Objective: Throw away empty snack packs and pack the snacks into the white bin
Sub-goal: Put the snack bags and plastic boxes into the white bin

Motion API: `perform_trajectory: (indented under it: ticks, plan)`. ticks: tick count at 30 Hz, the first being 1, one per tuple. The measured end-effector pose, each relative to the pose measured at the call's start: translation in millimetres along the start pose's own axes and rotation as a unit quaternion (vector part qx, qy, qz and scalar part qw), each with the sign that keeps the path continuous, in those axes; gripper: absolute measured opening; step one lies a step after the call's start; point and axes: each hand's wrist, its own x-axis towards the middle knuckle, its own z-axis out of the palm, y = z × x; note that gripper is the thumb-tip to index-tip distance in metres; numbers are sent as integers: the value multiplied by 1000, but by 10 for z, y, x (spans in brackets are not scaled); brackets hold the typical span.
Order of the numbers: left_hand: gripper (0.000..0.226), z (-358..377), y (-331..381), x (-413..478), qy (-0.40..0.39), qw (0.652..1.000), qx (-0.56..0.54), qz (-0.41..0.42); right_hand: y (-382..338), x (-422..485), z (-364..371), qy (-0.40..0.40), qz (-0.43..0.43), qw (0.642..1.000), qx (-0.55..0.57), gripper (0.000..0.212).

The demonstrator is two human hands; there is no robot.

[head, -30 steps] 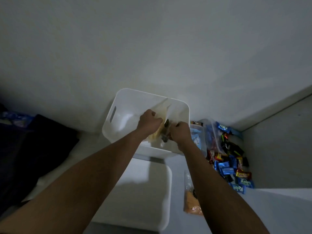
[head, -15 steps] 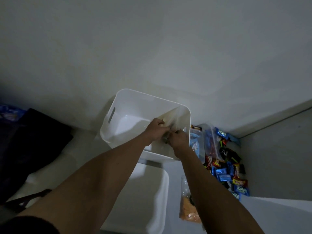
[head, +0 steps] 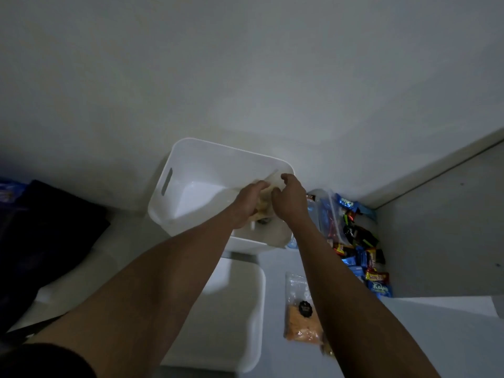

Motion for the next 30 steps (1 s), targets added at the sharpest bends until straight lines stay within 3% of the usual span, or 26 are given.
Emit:
perform_trajectory:
  ticks: [3, 7, 9, 13, 16, 20, 22, 24, 25, 26, 27, 30]
  plan:
    - [55, 60, 10, -17, 3, 1000, -14, 17, 23, -17, -28, 1, -7, 1000, -6, 48]
    - [58, 56, 7, -12, 1, 1000, -24, -1, 96, -84, -54, 37, -33, 999, -1, 42]
    - [63, 44, 12, -15, 9, 1000, -4, -9, 155, -117, -69, 60, -54, 997, 7, 40]
    - [29, 99, 74, -100, 34, 997, 54, 32, 231, -167, -164, 78, -68, 994, 22, 36]
    - [36, 174, 91, -124, 74, 984, 137, 89, 349, -236, -261, 84, -68, 994, 32, 36]
    - [37, 439, 101, -271, 194, 916, 273, 222, 750, -441, -488, 109, -48, 992, 38, 22]
    - [28, 659, 72, -438, 231, 840, 348, 347, 1055, -554, -591, 111, -34, 993, 26, 18]
    - [22, 932, -29, -621, 221, 766, 399, 453, 1399, -656, -675, 109, 2, 994, 14, 15]
    - [21, 1080, -110, -709, 201, 745, 419, 479, 1568, -718, -721, 103, 24, 994, 7, 14]
    - [20, 1221, -225, -771, 170, 743, 432, 481, 1757, -768, -742, 93, 43, 995, 3, 14]
    - [20, 1353, -367, -823, 134, 764, 438, 454, 1926, -836, -772, 78, 60, 995, 1, 14]
    - [28, 1639, -878, -882, 75, 835, 466, 282, 2456, -1020, -793, 36, 103, 994, -9, 11]
